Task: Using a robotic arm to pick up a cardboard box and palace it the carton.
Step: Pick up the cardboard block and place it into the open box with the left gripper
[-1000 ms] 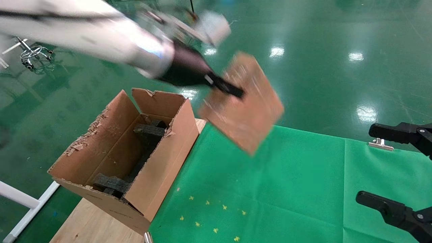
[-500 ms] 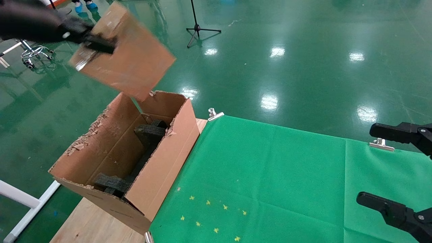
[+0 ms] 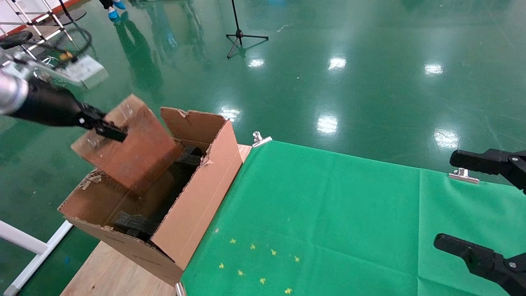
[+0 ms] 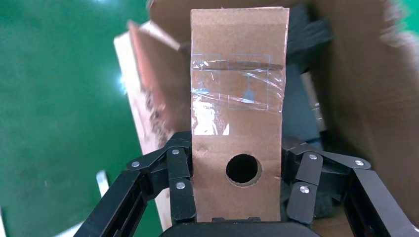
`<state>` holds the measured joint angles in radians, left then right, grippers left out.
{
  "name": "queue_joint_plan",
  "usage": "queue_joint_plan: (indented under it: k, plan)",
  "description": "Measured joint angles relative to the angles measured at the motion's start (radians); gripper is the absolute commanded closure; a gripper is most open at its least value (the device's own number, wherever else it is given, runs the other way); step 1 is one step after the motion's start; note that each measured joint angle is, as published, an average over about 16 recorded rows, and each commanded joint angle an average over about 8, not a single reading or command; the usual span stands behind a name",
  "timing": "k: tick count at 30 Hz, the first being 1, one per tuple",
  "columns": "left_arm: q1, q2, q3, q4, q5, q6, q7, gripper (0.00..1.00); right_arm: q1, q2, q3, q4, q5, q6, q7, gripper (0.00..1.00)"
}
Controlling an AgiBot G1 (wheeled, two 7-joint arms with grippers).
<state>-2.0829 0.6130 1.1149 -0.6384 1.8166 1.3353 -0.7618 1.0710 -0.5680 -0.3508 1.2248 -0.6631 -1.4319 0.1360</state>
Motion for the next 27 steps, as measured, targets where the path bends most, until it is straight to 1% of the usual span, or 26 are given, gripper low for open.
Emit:
queue_joint_plan:
  k: [8,16,27]
  plan:
    - [0.027,0.073,0.025,0.191,0.050,-0.085,0.008,1.00,0.000,0.000,0.000,0.000,0.000,0.000,0.000,0.00]
    - [0.037,0.149,0.043,0.364,0.093,-0.169,-0.020,1.00,0.000,0.000,0.000,0.000,0.000,0.000,0.000,0.00]
    - [0.084,0.227,0.051,0.519,0.109,-0.253,-0.045,1.00,0.000,0.000,0.000,0.000,0.000,0.000,0.000,0.00]
